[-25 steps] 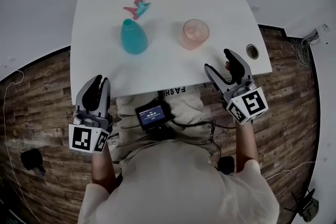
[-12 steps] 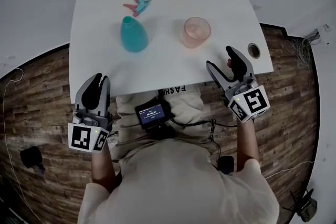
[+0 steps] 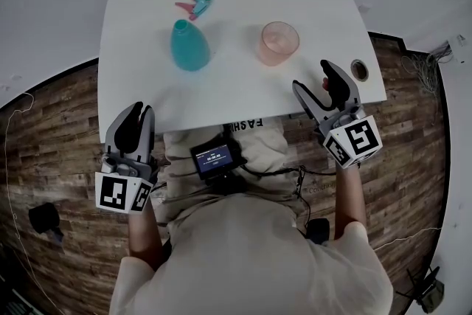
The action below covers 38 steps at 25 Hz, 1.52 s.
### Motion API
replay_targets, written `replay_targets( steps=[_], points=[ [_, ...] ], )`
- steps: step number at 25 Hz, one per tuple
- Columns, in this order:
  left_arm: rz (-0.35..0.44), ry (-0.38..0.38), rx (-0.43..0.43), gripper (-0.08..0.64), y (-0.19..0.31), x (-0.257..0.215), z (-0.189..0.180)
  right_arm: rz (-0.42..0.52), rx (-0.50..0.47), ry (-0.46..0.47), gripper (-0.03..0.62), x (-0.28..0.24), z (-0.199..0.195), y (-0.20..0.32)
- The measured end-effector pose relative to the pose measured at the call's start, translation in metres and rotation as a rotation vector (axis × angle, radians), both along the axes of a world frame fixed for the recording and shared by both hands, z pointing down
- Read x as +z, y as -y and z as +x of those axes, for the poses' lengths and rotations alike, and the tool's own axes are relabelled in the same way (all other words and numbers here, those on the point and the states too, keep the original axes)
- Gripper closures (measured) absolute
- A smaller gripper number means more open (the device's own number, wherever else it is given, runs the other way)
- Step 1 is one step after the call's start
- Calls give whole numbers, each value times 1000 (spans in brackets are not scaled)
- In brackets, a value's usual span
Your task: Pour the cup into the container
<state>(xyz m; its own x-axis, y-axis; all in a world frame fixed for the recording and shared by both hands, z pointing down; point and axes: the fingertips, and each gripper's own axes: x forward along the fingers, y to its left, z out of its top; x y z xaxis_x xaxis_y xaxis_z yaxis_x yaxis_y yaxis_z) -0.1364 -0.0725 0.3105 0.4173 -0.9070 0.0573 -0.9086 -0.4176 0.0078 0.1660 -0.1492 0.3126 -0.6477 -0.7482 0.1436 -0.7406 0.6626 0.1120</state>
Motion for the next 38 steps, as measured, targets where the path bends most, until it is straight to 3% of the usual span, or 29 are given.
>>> replay_targets(
  steps=[38],
  points=[
    [15,15,-10,502,-6,-6,-11,0,-38,-72,291,-3,-8,4]
  ],
)
